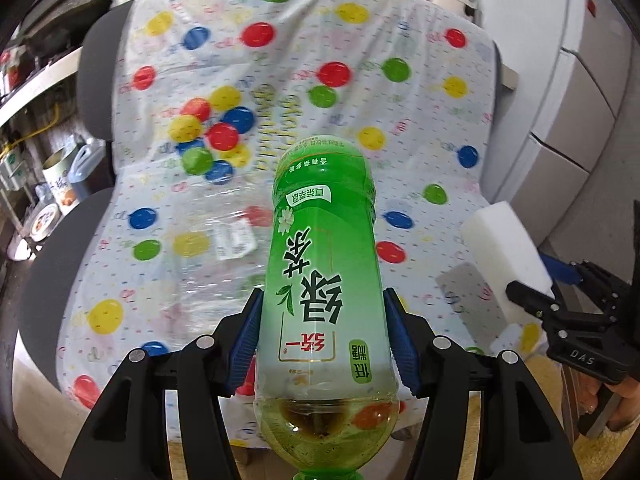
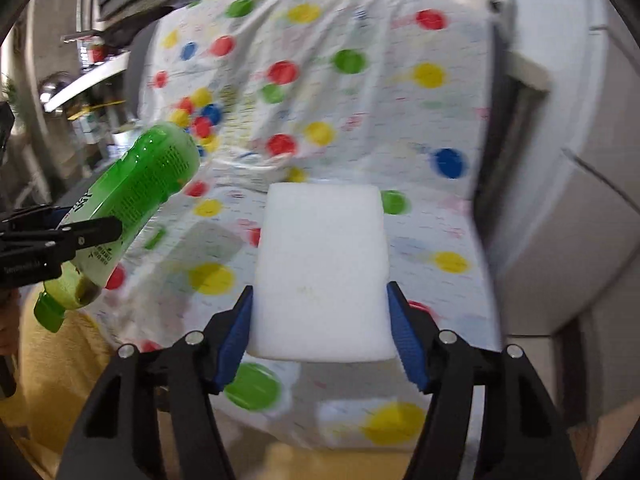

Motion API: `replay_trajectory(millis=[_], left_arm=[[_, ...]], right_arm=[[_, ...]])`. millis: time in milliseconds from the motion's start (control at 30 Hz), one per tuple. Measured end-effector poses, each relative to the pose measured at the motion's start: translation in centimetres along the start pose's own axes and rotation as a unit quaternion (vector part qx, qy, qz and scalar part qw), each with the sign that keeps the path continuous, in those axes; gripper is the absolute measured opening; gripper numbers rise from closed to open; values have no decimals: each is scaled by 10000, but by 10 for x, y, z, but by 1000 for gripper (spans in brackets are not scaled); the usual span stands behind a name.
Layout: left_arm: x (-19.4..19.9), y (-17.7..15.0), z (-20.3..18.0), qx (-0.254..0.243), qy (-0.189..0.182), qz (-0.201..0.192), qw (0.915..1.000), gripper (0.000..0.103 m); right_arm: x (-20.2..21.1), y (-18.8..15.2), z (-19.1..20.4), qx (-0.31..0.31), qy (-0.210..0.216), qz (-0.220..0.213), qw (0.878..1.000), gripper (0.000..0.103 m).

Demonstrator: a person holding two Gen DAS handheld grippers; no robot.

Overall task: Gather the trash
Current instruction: 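Lift the bottle and sponge and carry them over the bin with both grippers, then open both grippers to drop the bottle and sponge into the bin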

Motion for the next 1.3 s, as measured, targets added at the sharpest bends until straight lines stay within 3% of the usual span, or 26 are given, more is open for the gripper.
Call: replay_trajectory(millis=[200,467,733,967,1300], left_arm=[[-15,3,-66,-326,-154,-33,9993,59],[-20,6,-177,-930,-804,-207,9922,59],[-31,-3,-292,-1672,-1712,-164,9708,59],[-66,-24,-369,-1847,-2492,406,9498,59],[-120,-29,-426,-1948,-2798,945,9353,61]], right_arm=[[28,-17,-53,-350,-508,-208,9979,65],[74,-54,-135,-1073,-1042,-389,9880,65],[119,-119,-222,-1942,-1818,-301,9635,66],[108,-175,-269,-2478,-2077,138,9462,67],[59,-203,-318,-3044,-1934,506,9313,68]])
Point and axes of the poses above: each gripper's, at about its wrist camera, not at the fingertips, and x roughly against the way its jaws point, z to its left, y to its top, the point moved 6 cm from there along -x, roughly the way its jaws point, and after that the axes turned 11 degrees about -x, right-handed, at the moved point
